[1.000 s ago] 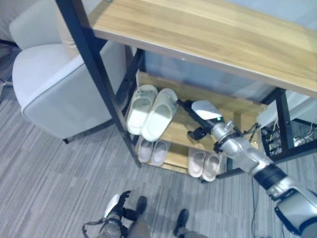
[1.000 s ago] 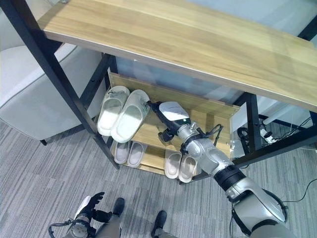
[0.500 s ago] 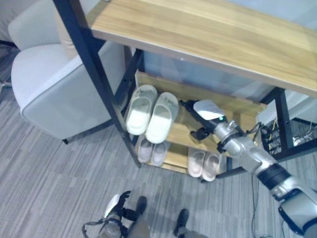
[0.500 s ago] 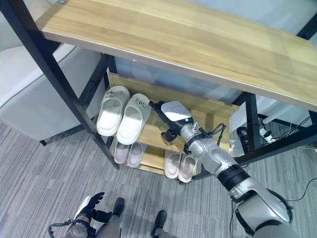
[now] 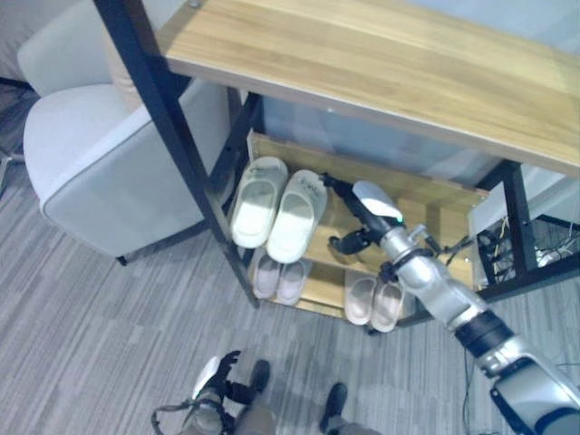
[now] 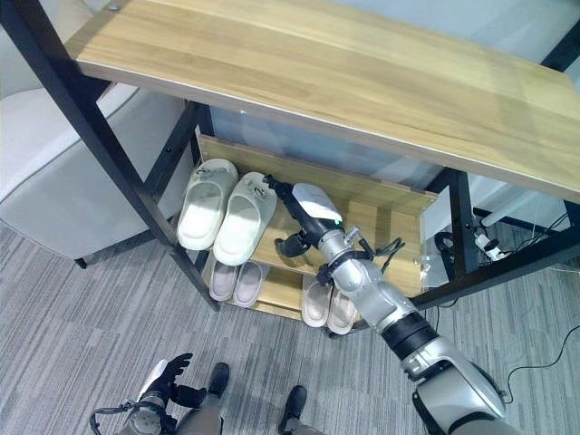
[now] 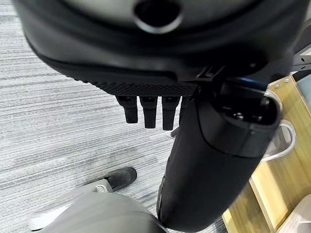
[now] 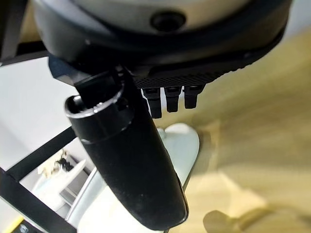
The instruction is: Arrange the slippers neatly on the shoe rack.
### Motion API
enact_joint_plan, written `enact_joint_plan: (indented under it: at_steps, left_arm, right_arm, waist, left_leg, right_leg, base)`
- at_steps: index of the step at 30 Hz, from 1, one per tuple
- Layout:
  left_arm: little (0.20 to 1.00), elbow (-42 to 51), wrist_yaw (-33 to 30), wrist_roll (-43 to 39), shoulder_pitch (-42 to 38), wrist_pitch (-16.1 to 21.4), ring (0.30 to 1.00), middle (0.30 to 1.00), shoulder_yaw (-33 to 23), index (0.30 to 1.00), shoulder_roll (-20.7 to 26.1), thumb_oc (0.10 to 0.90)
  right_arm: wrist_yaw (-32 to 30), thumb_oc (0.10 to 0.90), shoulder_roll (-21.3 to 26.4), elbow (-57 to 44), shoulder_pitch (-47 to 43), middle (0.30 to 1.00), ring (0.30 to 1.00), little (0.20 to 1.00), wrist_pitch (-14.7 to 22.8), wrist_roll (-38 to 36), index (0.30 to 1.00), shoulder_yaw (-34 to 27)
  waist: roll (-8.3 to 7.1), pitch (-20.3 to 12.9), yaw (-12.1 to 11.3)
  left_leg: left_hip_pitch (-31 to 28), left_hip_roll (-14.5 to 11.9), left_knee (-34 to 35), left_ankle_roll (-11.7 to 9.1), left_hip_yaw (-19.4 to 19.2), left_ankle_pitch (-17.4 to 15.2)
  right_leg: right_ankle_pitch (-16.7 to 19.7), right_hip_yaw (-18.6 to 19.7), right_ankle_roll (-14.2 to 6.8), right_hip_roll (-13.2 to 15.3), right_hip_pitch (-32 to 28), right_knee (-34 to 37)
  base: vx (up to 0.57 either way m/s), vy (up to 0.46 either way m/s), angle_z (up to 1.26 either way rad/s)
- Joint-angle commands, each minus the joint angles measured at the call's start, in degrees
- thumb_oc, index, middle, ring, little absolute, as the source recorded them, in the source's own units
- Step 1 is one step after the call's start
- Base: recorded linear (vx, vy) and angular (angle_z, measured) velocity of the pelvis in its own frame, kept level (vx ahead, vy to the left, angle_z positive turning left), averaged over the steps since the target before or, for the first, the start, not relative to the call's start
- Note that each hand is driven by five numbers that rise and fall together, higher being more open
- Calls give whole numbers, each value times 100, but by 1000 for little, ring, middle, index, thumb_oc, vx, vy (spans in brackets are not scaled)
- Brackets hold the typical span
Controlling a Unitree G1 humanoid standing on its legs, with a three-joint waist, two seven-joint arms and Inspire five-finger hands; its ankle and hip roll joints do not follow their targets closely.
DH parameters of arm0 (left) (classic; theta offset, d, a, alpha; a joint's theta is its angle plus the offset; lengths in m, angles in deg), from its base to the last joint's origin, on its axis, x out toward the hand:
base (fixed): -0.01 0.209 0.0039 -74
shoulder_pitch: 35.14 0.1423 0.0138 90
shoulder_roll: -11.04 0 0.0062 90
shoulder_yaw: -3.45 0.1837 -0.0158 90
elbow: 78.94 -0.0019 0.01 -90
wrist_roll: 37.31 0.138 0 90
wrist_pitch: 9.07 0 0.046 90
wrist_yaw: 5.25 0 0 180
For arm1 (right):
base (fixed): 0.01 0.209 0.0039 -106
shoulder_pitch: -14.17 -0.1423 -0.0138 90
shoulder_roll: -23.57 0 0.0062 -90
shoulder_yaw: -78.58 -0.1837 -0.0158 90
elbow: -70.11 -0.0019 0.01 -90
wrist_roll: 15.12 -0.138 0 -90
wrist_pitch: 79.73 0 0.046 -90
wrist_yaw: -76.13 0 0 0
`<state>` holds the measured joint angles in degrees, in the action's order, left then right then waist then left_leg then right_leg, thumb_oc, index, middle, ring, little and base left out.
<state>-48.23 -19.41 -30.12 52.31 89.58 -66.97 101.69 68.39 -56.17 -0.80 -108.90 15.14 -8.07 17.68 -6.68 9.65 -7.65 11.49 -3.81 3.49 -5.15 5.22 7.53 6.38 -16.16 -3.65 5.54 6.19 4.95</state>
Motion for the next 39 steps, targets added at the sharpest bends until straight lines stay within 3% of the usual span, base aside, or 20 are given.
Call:
enact_joint_plan:
  at_steps: [1, 8, 21, 39]
  left_arm:
    - [900, -437, 52, 46, -92, 52, 900, 900, 277, 900, -331, 800]
    - [900, -488, -9, 14, -93, -32, 900, 900, 220, 900, -386, 800]
    - [900, -481, -90, 8, -84, -83, 900, 900, 179, 900, -407, 800]
    - [900, -440, -259, -73, -66, -13, 900, 900, 262, 900, -315, 800]
  right_arm:
    - [-199, 800, -143, -173, -305, 900, 900, 900, 327, -1380, 900, -472]
    - [-197, 800, -235, -530, 121, 900, 900, 900, 322, -1930, 900, -517]
    - [-154, 800, -452, -856, 701, 900, 900, 900, 342, -2182, 900, -455]
    - [-577, 800, -1057, 258, -297, 900, 900, 900, 305, -1927, 900, -269]
  waist:
    - [-11, -242, 94]
    - [-3, -267, 167]
    - [7, -197, 186]
    - [-7, -51, -125]
  left_leg:
    - [-307, 103, 151, 3, -387, -506]
    - [-351, 108, 151, 1, -424, -528]
    - [-324, 117, 151, 6, -445, -518]
    - [-158, 163, 151, 31, -346, -448]
  right_leg:
    - [-612, 130, -404, 165, -283, -282]
    - [-602, 140, -407, 170, -309, -274]
    - [-589, 159, -412, 174, -259, -290]
    - [-562, 77, -421, 205, -163, -322]
  base:
    - [0, 0, 0]
    - [0, 0, 0]
    - [0, 0, 0]
    - [0, 0, 0]
